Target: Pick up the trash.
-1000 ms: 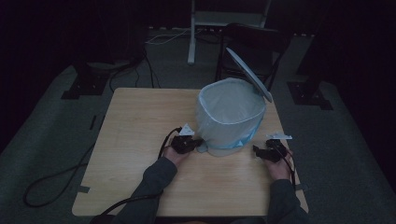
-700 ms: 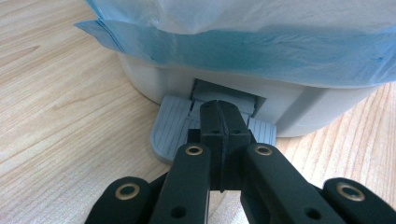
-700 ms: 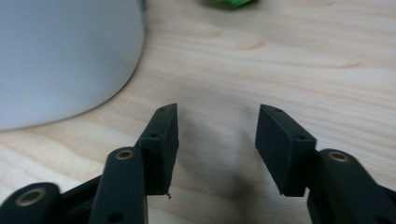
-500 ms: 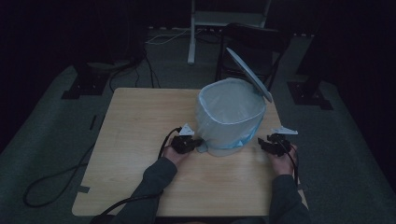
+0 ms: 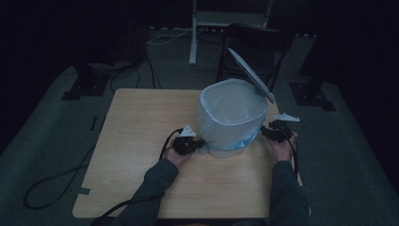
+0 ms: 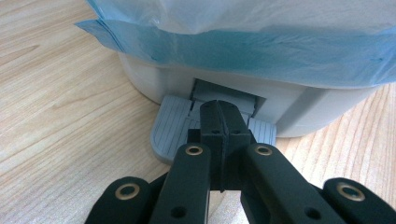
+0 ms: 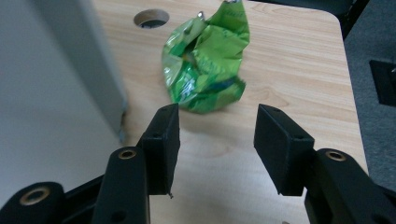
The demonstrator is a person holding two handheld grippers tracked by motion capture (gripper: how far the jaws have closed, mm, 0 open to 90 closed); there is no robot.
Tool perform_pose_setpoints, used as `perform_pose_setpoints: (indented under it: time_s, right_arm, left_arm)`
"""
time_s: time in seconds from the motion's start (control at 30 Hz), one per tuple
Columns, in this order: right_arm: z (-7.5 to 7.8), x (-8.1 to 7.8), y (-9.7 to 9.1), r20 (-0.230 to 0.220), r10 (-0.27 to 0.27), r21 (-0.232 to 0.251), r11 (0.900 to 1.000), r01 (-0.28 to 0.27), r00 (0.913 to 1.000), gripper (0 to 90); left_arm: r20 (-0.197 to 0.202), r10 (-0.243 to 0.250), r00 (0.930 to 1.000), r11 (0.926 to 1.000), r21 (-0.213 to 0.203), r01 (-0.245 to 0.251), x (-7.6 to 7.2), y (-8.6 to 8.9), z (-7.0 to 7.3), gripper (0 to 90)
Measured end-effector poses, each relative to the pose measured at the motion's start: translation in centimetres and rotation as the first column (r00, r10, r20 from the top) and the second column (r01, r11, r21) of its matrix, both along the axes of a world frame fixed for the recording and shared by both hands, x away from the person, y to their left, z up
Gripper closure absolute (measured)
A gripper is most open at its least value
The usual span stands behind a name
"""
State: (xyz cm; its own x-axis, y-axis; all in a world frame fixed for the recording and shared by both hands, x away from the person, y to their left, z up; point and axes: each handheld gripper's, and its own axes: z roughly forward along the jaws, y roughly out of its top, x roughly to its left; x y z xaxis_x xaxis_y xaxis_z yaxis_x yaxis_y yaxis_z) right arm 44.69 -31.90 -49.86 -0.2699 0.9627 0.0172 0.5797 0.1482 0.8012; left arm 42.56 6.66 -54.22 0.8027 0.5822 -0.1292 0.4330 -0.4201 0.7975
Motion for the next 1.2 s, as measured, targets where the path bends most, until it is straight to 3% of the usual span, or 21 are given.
perform_pose_setpoints:
  time_s: [0.07, 0.1, 0.27, 0.33, 0.43, 0.6, 0.73, 0.77, 1.03, 1.2]
  right_arm:
    - [0.0, 0.0, 0.0, 0.0, 0.0, 0.0, 1.0, 0.0, 1.0, 50.2]
    - [-0.2, 0.9, -0.2, 0.003, -0.007, 0.012, 0.9999, 0.007, 1.0, 51.5]
    - [-0.7, 2.0, -0.2, -0.02, -0.011, 0.013, 0.9999, 0.011, 0.9997, 51.3]
    - [-1.0, 2.6, -0.3, -0.012, -0.014, 0.03, 0.9994, 0.015, 0.9998, 49.1]
    - [-1.7, 3.3, -0.5, -0.05, -0.007, 0.052, 0.9986, 0.01, 0.9987, 43.6]
    - [-2.0, 4.1, 0.0, -0.035, 0.014, 0.05, 0.9986, -0.013, 0.9993, 41.6]
    - [-2.1, 4.2, 0.0, -0.024, 0.021, 0.07, 0.9974, -0.019, 0.9995, 48.6]
    - [-2.2, 4.3, -0.1, -0.026, 0.036, 0.084, 0.9959, -0.033, 0.999, 54.2]
    - [-2.2, 4.1, 0.6, -0.009, 0.072, 0.044, 0.9964, -0.072, 0.9974, 65.3]
    - [-2.4, 4.2, 1.0, -0.024, 0.088, 0.033, 0.9956, -0.088, 0.9958, 75.5]
  left_arm:
    - [0.0, 0.0, 1.0, 1.0, 0.0, 0.0, 0.0, 0.0, 0.0, 90.0]
    - [0.0, 0.0, 1.0, 1.0, 0.0, 0.0, 0.0, 0.0, 0.0, 90.0]
    - [-0.001, 0.001, 1.0, 1.0, -0.001, -0.001, 0.0, 0.0, 0.0, 90.0]
    - [-0.001, 0.001, 1.0, 1.0, -0.001, -0.001, 0.0, 0.0, 0.0, 90.0]
    - [-0.002, 0.001, 1.0, 1.0, -0.002, -0.001, 0.0, 0.0, 0.0, 90.0]
    - [-0.001, 0.001, 1.0, 1.0, -0.001, -0.001, 0.0, 0.0, 0.0, 90.0]
    - [-0.002, 0.001, 1.0, 1.0, -0.002, -0.001, 0.0, 0.0, 0.0, 90.0]
    - [-0.001, 0.001, 1.0, 1.0, -0.002, -0.001, 0.0, 0.0, 0.0, 90.0]
    - [-0.001, 0.001, 1.0, 1.0, -0.001, -0.001, 0.0, 0.0, 0.0, 90.0]
    - [-0.001, 0.001, 1.0, 1.0, -0.002, -0.001, 0.0, 0.0, 0.0, 90.0]
